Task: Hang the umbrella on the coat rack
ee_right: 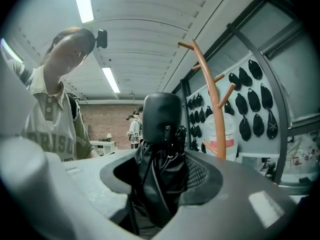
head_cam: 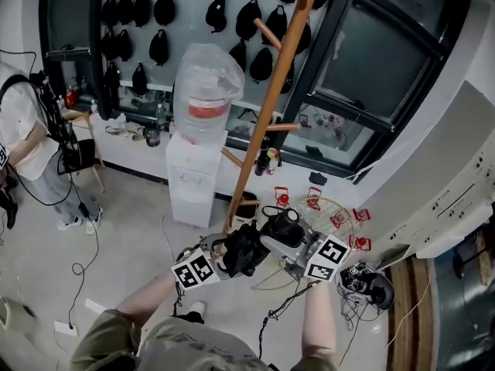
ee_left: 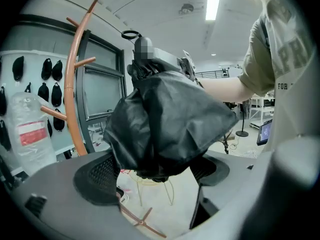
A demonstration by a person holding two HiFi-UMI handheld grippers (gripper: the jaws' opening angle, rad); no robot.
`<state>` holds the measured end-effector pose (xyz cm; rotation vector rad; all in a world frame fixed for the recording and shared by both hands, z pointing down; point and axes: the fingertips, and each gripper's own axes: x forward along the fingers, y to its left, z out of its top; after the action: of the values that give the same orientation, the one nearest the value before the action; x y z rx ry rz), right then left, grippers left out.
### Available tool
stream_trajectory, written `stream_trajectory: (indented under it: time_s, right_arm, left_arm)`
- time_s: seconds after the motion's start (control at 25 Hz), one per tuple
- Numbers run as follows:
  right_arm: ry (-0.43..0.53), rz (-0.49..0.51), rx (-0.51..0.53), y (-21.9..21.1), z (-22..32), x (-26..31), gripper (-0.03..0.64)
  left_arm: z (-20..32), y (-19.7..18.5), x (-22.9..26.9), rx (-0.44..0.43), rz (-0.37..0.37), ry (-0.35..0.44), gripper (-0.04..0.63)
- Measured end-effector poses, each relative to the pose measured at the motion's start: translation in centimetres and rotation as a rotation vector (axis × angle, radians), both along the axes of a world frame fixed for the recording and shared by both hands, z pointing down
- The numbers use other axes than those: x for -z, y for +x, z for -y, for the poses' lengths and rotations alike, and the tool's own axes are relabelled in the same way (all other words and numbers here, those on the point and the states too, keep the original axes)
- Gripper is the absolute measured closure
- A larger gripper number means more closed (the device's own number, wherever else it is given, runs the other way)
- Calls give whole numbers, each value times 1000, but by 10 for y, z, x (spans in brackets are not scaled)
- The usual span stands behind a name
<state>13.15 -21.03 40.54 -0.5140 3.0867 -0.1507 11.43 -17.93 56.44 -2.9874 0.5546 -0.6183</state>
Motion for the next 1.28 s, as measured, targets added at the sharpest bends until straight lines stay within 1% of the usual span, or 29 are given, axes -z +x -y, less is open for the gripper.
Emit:
stream_trajectory:
  time_s: [0.2,0.36,0.52,0.64,0.72,0.76,0.84,0.96,1.08,1.28]
  right_arm:
    - [25,14,-53,10,55,20,402]
    - [40,10,-91,17,87,33,402]
    - [45,-3,-96,23,111,37,402]
    - [46,2,-89,33,128,40,402]
    - [49,10,-74,39,137,43,402]
    - [52,15,-61,43,142,46,402]
    - [60,27,-32,50,152,54,402]
    - [73,33,21,59,164,64,402]
    - [97,40,83,65,174,75,402]
    - [148,55,190,66,181,96,402]
  left_arm:
    - [50,6,13,-52,-1,17,179]
    - [79,20,21,-98,0,34,179]
    - [106,39,25,-101,0,39,179]
    - [124,53,27,-67,-6,46,181]
    - [136,61,31,-33,-25,45,184]
    - [143,64,35,-10,-41,45,201]
    - [157,70,43,38,-70,47,288]
    - [173,81,53,82,-85,51,293]
    - [186,89,65,134,-107,77,298]
    - [202,89,86,204,-117,105,299]
